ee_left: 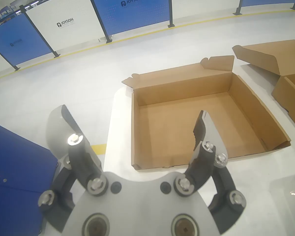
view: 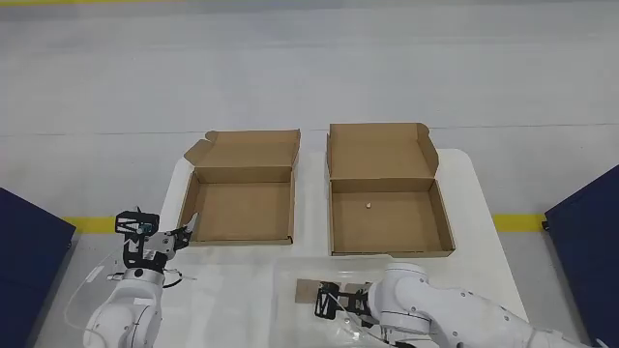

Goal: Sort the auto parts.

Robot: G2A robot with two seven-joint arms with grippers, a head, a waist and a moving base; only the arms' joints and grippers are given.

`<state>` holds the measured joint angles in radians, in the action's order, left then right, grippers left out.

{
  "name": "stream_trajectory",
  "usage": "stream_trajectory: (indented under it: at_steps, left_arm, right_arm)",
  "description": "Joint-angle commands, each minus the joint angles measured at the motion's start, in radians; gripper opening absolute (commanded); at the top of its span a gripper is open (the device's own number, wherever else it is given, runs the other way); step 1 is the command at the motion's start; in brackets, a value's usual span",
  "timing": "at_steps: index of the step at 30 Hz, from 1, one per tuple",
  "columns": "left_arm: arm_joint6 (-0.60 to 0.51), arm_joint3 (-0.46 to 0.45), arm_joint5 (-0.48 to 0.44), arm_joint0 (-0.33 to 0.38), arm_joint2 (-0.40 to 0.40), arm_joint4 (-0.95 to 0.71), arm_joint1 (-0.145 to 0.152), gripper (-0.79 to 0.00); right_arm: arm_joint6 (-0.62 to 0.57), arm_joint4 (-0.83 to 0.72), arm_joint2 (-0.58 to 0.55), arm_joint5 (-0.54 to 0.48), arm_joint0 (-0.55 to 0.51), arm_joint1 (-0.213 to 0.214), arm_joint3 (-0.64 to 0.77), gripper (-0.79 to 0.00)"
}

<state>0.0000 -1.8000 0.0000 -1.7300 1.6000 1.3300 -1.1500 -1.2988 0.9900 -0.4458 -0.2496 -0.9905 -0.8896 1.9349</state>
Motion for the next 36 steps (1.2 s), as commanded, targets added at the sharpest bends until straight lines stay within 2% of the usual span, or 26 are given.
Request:
stream_trajectory:
  at_steps: [1,8,13,17,26,30,36]
  left_arm:
    - [0.0,0.0,0.0,0.0,0.0,0.0,0.0,0.0]
    - [0.0,0.0,0.0,0.0,0.0,0.0,0.0,0.0]
    - [0.0,0.0,0.0,0.0,0.0,0.0,0.0,0.0]
    - [0.0,0.0,0.0,0.0,0.0,0.0,0.0,0.0]
    - [0.0,0.0,0.0,0.0,0.0,0.0,0.0,0.0]
    - [0.0,0.0,0.0,0.0,0.0,0.0,0.0,0.0]
    - [0.0,0.0,0.0,0.0,0.0,0.0,0.0,0.0]
  right_arm:
    - [-0.001,0.001,0.001,0.0,0.0,0.0,0.0,-0.785]
    - [0.035,-0.001,-0.003,-0.008,-0.011,-0.001,-0.016,-0.785]
    - [0.135,-0.135,-0.104,-0.047,-0.037,0.024,-0.048,-0.785]
    - [0.244,-0.275,-0.231,-0.132,-0.097,0.068,-0.077,-0.785]
    - [0.442,-0.541,-0.508,-0.41,-0.285,0.162,-0.149,-0.785]
    - [0.471,-0.616,-0.561,-0.499,-0.333,0.18,-0.163,-0.785]
    - [0.471,-0.616,-0.561,-0.499,-0.333,0.18,-0.163,-0.785]
